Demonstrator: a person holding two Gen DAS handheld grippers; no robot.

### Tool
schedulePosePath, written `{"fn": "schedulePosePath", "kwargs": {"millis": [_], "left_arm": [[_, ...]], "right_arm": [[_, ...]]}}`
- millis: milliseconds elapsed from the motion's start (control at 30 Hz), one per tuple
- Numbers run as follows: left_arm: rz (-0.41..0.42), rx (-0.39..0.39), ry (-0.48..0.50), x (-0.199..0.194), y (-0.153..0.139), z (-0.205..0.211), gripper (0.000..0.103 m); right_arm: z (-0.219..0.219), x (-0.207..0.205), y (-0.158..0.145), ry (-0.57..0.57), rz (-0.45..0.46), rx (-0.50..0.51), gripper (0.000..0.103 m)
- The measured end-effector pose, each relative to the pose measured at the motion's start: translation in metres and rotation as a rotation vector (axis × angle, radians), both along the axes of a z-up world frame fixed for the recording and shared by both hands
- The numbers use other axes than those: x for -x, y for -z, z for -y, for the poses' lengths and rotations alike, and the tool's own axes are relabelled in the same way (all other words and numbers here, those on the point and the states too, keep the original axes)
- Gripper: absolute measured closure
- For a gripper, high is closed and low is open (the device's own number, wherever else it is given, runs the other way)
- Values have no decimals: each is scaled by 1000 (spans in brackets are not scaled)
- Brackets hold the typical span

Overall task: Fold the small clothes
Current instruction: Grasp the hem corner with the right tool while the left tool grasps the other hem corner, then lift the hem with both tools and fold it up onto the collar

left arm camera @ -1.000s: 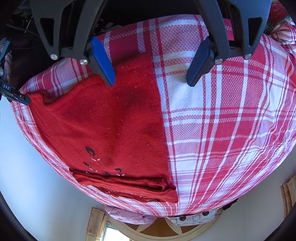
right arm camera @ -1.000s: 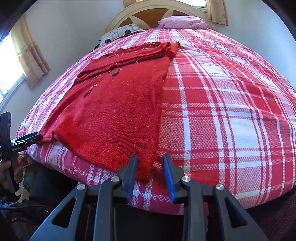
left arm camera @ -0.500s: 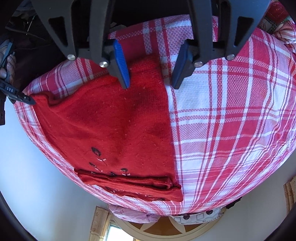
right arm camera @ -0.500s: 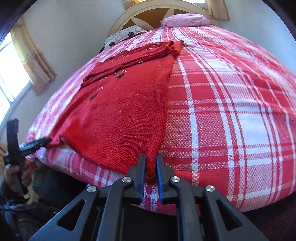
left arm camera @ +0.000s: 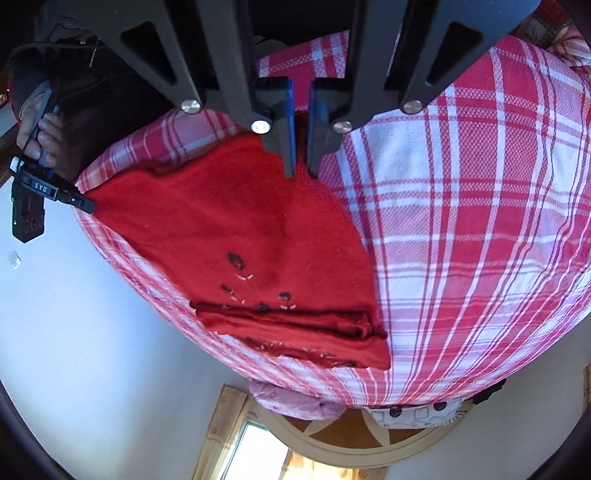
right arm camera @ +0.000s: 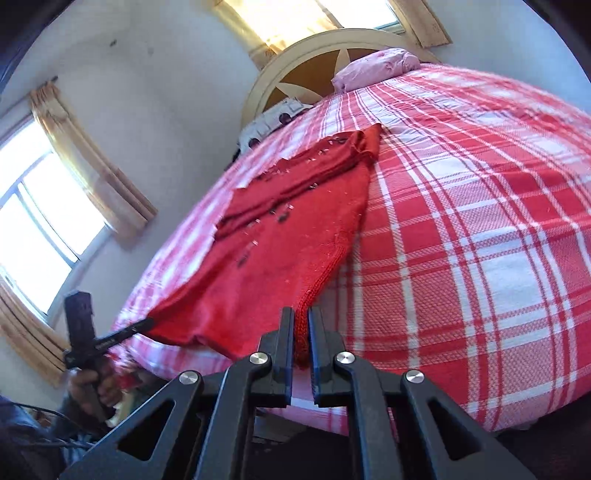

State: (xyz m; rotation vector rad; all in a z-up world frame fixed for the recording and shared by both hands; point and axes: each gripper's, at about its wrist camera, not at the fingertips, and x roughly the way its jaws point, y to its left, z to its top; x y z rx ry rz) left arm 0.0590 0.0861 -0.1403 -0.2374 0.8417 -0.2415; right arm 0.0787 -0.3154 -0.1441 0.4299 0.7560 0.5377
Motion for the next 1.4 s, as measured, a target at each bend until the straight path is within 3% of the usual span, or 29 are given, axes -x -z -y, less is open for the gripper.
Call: {"fn": "schedulePosePath", "kwargs": {"millis": [167,300,467,800,1100,1400], "left_arm": [[10,118,-3,-2,-8,-13,98],[58,188,-7,-3,-23,-24,98],[105,137,-18,-10,-36,-26,98],[154,152,-48,-59,-64,-34,98],[163,184,-89,-120,-84,-49,98],[144,182,-111,-174,-88,-56,98]], "right_arm": [[12,-1,-12,-3,9,-130,97],[20,-4,-25,16,39,-160,97],[18,-16,-42,43,83,-123,97],[9,-64,-80,47,150,-89,97],[10,-123,-109,74,158,-73,97],[2,-193,-116,86,126,-51,97]]}}
